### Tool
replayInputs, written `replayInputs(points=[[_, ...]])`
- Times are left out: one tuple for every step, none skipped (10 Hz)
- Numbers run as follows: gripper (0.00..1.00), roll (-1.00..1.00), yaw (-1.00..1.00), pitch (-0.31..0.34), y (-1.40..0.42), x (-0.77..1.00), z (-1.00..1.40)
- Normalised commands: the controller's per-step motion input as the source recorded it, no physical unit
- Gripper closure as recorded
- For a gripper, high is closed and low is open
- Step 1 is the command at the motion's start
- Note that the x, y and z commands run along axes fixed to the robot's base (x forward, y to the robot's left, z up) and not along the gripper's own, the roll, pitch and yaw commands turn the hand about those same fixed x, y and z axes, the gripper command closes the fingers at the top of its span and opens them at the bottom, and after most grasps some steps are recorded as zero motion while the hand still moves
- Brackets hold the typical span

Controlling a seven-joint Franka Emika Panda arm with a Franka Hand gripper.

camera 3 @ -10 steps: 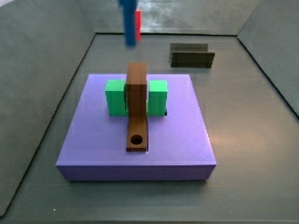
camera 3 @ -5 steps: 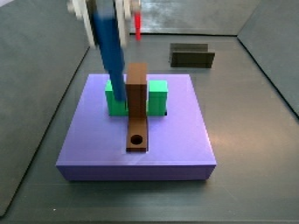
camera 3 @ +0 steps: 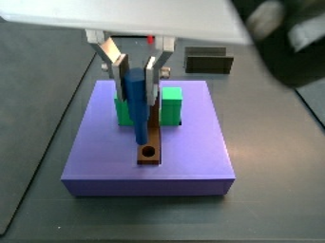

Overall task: Pick up the blue object. Move up. Move to above the board. Insert the blue object.
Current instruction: Insert the blue object.

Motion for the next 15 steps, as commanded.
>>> replayInputs(points=[[1.0, 0.0, -0.46, 0.187, 0.0, 0.27, -0.31], [1.0, 0.0, -0.43, 0.169, 0.0, 0.3, -0.27], [1.0, -0.02, -0.31, 0.131, 0.01, 0.28, -0.21], [1.0, -0.06, -0.01, 0.021, 0.11, 0.0, -0.06], [1.0, 0.0, 0.0, 0.0, 0.01, -0.11, -0.01], [1.0, 0.0, 0.0, -0.001, 0.01, -0.07, -0.06], [1.0, 0.0, 0.0, -0.01, 0.0, -0.05, -0.1], [1.0, 0.01, 0.0, -0.013, 0.0, -0.05, -0.13], [1.0, 0.0, 0.0, -0.023, 0.0, -0.02, -0.17], [1.0, 0.0, 0.0, -0.031, 0.0, 0.0, -0.29], [1.0, 0.0, 0.0, -0.044, 0.0, 0.0, -0.28], [1.0, 0.0, 0.0, -0.046, 0.0, 0.0, -0.26], [1.0, 0.0, 0.0, -0.043, 0.0, 0.01, -0.22], [1.0, 0.0, 0.0, 0.0, 0.0, 0.15, -0.23], [1.0, 0.0, 0.0, 0.0, 0.0, 0.27, -0.09]])
